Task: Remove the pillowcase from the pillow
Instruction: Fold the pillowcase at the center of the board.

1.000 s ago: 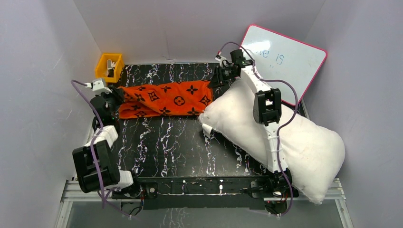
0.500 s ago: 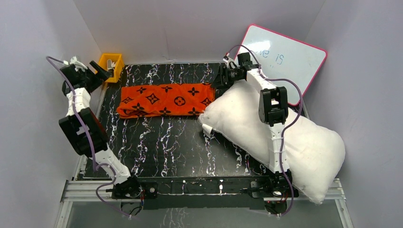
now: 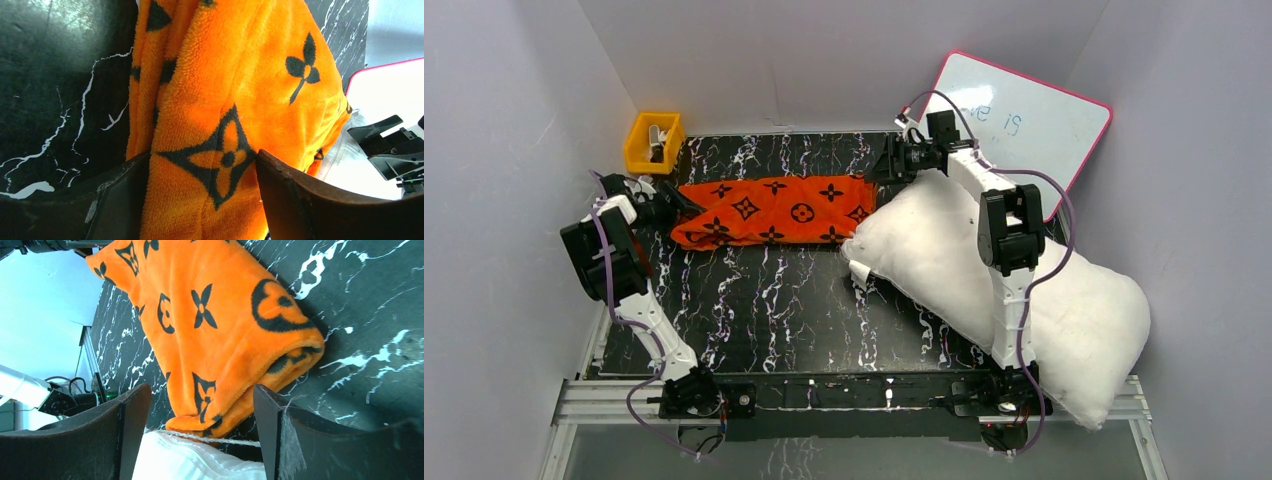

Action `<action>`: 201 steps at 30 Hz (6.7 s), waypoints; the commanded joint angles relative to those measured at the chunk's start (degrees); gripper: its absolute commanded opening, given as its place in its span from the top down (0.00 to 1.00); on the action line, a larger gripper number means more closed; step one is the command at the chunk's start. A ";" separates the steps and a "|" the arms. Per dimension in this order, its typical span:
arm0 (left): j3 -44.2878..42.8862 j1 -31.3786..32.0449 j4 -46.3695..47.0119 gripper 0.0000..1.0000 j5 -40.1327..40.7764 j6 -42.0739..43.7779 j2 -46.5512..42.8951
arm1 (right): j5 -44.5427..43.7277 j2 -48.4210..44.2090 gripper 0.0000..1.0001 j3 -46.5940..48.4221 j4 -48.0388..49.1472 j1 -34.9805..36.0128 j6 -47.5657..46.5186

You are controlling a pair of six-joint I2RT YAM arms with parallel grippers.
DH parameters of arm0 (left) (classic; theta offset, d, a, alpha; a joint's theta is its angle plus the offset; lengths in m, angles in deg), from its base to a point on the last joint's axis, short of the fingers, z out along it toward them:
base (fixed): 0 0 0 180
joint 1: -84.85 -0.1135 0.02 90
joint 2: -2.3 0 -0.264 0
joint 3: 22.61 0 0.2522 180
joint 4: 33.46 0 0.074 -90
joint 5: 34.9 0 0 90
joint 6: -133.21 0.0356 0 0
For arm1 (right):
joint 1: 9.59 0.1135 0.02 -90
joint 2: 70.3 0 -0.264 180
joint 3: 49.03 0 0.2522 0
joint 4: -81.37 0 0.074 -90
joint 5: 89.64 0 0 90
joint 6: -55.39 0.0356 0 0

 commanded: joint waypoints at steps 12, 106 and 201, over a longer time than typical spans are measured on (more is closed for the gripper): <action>-5.86 1.89 -10.93 0.29 1.78 1.77 -8.03 | -3.30 -3.22 0.18 -1.15 -3.63 7.68 -4.38; 12.68 -4.02 3.58 0.08 0.13 -20.80 -34.89 | -48.48 24.37 1.00 27.09 55.89 43.33 -32.21; -12.08 2.24 34.34 0.05 3.88 -45.37 6.20 | -40.96 14.90 1.00 20.12 55.45 41.46 -32.10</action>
